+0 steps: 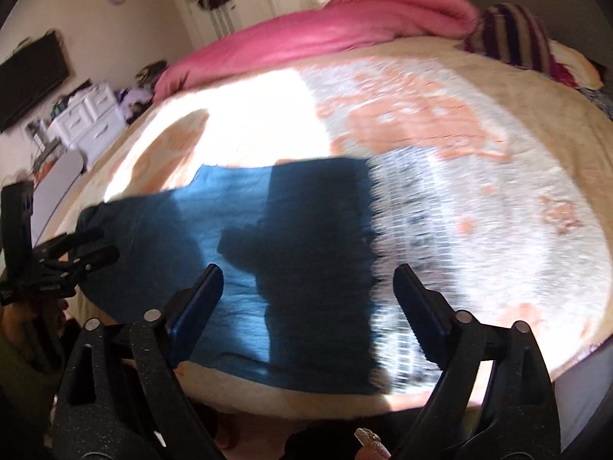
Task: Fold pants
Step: 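Open both tools and release the folded pants onto the bed, then grasp the lace-trimmed edge of the pants with the left tool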
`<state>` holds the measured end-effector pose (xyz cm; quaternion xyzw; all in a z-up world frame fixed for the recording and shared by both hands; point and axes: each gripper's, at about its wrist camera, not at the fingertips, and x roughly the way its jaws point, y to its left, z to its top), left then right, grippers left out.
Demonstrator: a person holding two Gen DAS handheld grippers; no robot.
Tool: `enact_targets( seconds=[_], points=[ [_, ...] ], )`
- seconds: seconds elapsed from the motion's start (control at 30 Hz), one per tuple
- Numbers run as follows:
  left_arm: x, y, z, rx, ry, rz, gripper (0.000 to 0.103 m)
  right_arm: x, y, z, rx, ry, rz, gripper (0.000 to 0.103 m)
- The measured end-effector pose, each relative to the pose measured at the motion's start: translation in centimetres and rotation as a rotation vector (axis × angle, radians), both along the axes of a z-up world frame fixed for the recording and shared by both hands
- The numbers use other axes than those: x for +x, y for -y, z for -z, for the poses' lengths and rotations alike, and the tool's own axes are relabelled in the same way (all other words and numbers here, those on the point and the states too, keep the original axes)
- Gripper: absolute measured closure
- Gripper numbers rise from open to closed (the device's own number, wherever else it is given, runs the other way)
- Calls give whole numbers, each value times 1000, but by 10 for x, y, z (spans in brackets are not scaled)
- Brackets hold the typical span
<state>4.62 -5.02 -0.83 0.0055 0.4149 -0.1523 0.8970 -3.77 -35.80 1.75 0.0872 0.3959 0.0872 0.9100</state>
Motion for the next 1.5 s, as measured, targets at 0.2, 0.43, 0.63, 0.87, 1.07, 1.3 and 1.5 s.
enact_targets(
  seconds=[0.2, 0.43, 0.63, 0.87, 1.07, 1.3, 1.5],
  points=[
    [8, 20, -7, 18, 10, 13, 4, -18, 35, -14, 6, 47, 88, 14],
    [23, 57, -19, 25, 24, 83, 4, -34, 66, -6, 28, 33, 154, 13],
    [43, 111, -26, 45, 36, 194, 4, -41, 73, 10, 57, -4, 171, 13],
    [71, 180, -16, 161, 33, 339, 4, -41, 69, 27, 106, -61, 168, 13],
    [99, 224, 2, 192, -2, 472, 4, -34, 65, 40, 144, -101, 166, 13],
    [146, 239, 26, 75, -122, 506, 5, -30, 63, 51, 171, -127, 172, 13],
    [167, 256, 42, -30, -202, 588, 6, -26, 65, 58, 197, -137, 187, 13]
  ],
)
